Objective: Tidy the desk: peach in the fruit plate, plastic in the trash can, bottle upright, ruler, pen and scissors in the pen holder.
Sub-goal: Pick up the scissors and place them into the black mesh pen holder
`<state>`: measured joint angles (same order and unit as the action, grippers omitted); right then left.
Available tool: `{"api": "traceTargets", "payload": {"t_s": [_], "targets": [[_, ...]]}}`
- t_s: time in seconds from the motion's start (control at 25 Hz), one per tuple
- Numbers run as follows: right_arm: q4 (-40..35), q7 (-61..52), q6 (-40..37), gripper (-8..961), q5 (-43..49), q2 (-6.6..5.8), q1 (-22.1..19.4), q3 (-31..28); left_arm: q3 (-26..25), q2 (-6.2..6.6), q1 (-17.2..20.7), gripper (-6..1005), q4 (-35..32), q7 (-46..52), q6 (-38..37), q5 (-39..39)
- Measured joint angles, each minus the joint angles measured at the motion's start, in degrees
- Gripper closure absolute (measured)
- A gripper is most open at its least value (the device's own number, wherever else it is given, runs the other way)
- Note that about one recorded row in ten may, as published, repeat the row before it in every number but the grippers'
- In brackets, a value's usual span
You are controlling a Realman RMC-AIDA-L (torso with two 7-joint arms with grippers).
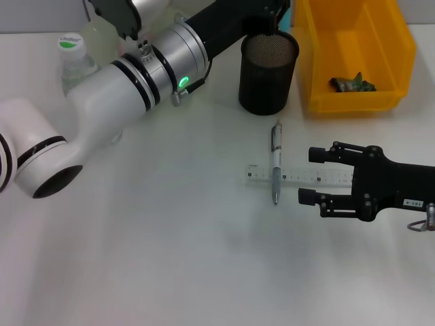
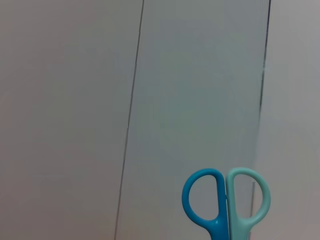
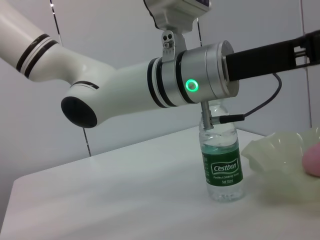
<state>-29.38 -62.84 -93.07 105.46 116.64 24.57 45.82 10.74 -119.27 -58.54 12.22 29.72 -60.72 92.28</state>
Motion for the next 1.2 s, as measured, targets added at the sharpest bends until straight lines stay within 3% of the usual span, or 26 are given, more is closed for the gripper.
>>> {"api": "traceTargets", "payload": {"t_s": [0.28,1.2], "targets": [[0.08,0.0,-0.06,143,0.01,0.05,-0.09,0.07,-2.35,0.0,0.1,770,0.57,-1.82,1.41,0.1],[0.3,0.0,0.0,143,0.01,0.17,0.21,-0.09,-2.82,0.0,0.14,752,0.61,-1.7,2.5,0.71]]}}
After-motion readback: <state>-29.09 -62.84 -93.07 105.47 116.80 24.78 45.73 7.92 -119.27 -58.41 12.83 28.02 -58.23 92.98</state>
